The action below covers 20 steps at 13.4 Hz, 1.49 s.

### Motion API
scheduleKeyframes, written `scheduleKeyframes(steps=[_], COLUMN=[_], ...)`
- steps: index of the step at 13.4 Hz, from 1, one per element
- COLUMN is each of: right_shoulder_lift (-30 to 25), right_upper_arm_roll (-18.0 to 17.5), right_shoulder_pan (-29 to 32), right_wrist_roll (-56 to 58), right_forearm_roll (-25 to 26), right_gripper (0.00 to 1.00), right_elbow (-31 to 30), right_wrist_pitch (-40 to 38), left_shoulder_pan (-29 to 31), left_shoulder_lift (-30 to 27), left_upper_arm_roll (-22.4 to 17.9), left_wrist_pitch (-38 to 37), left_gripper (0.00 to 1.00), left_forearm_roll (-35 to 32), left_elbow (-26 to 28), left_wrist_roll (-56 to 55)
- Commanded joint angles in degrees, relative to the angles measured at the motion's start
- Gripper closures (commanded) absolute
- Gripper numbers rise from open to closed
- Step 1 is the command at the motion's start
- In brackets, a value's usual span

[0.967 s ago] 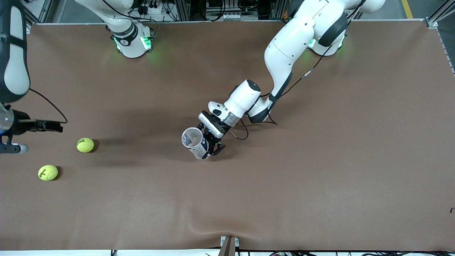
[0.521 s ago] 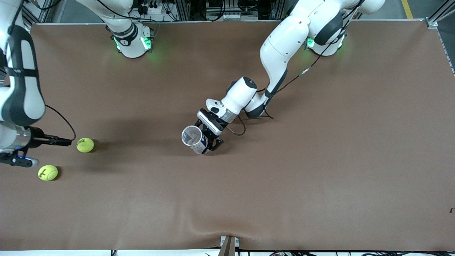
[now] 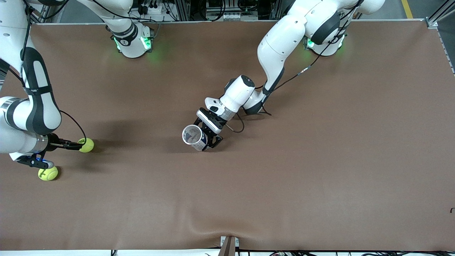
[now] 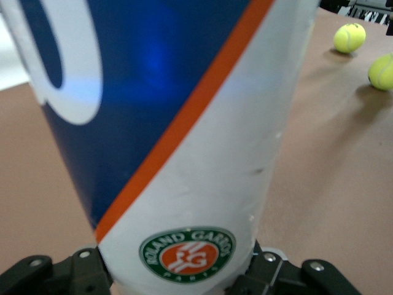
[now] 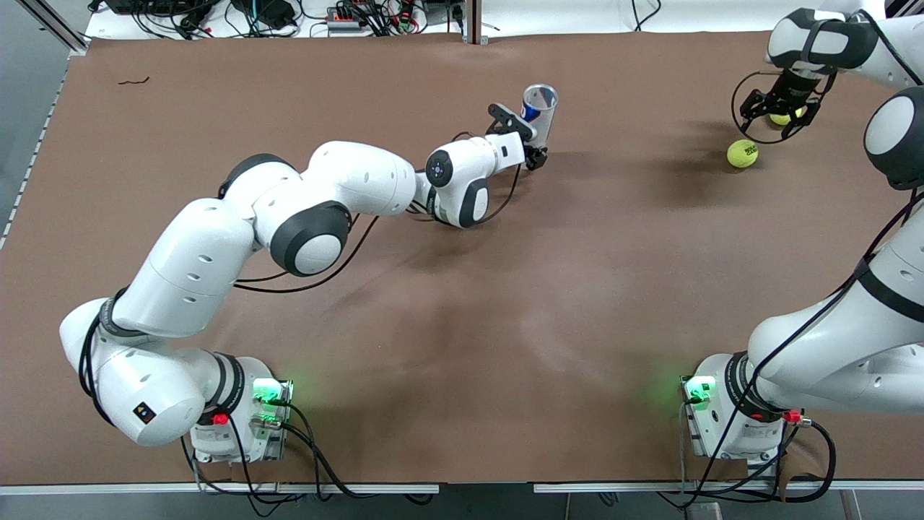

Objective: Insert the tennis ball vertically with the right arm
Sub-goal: 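Grasp the nearer tennis ball with the right gripper while the left holds the can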

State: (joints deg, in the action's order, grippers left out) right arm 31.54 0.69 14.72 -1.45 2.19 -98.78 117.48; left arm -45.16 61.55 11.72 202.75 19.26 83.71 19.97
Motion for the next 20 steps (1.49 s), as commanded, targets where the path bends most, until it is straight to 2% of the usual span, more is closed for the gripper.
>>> scheduleKeyframes(steps=[1, 4, 5, 8, 9, 11, 12, 13, 14, 15, 17, 18, 20], right_shoulder_lift=[0.19, 0.71, 1.06, 2.12, 2.47, 3.0, 2.91, 2.91, 2.91, 2.74, 2.12, 1.77, 1.24], right_upper_arm_roll=[-1.22, -1.31, -1.31, -1.22, -1.22, -1.22, -1.22, -1.22, -1.31, -1.31, -1.65, -2.88, -7.44], right_shoulder_pan=[0.23, -1.36, -1.19, -1.1, -0.58, 0.13, 0.05, -0.13, -0.39, -0.74, -1.1, -1.1, -1.19], right_wrist_roll=[-5.64, -9.01, -8.83, -8.92, -8.92, -8.83, -8.75, -8.83, -9.09, -9.44, -10.23, -12.59, -20.39], right_forearm_roll=[-0.26, -0.26, -0.26, -0.17, -0.17, -0.17, -0.17, -0.17, -0.17, -0.17, -0.43, -1.04, -5.51], right_gripper=[0.0, 0.0, 0.0, 0.0, 0.0, 0.0, 0.11, 0.5, 0.79, 0.97, 1.0, 1.0, 1.0], right_elbow=[-2.81, -4.4, -4.4, -4.49, -4.58, -4.75, -4.67, -4.58, -4.23, -4.05, -2.75, -0.82, 4.97], right_wrist_pitch=[3.36, 6.44, 6.71, 7.5, 8.03, 8.38, 8.3, 7.95, 7.68, 7.51, 5.59, 1.39, -7.57], left_shoulder_pan=[-1.77, -1.77, -1.77, -1.69, -1.6, -1.68, -1.68, -1.68, -1.86, -1.95, -1.86, -1.69, -1.33], left_shoulder_lift=[0.06, -0.21, -0.29, -0.99, -2.48, -2.93, -3.02, -3.1, -3.28, -3.89, -4.07, -3.99, -3.9], left_upper_arm_roll=[-0.65, -0.65, -0.65, -0.56, -0.39, -0.39, -0.39, -0.39, -0.39, -0.39, -0.39, -0.47, -0.47], left_wrist_pitch=[1.07, 1.07, 1.07, 1.07, 0.99, 1.07, 0.98, 0.98, 0.98, 0.98, 1.07, 0.99, 0.98], left_gripper=[0.24, 0.23, 0.19, 0.0, 0.0, 0.0, 0.0, 0.0, 0.0, 0.0, 0.0, 0.0, 0.0], left_forearm_roll=[1.13, 1.13, 1.13, 1.4, 1.4, 1.49, 1.31, 1.05, 1.05, 1.05, 0.87, 0.7, -0.18], left_elbow=[1.89, 2.95, 2.95, 4.78, 7.06, 8.05, 8.13, 8.14, 8.05, 8.13, 8.05, 7.87, 7.7], left_wrist_roll=[-0.28, -0.28, -0.28, -0.28, -0.37, -0.37, -0.28, -0.2, -0.19, -0.19, -0.11, 0.42, 0.6])
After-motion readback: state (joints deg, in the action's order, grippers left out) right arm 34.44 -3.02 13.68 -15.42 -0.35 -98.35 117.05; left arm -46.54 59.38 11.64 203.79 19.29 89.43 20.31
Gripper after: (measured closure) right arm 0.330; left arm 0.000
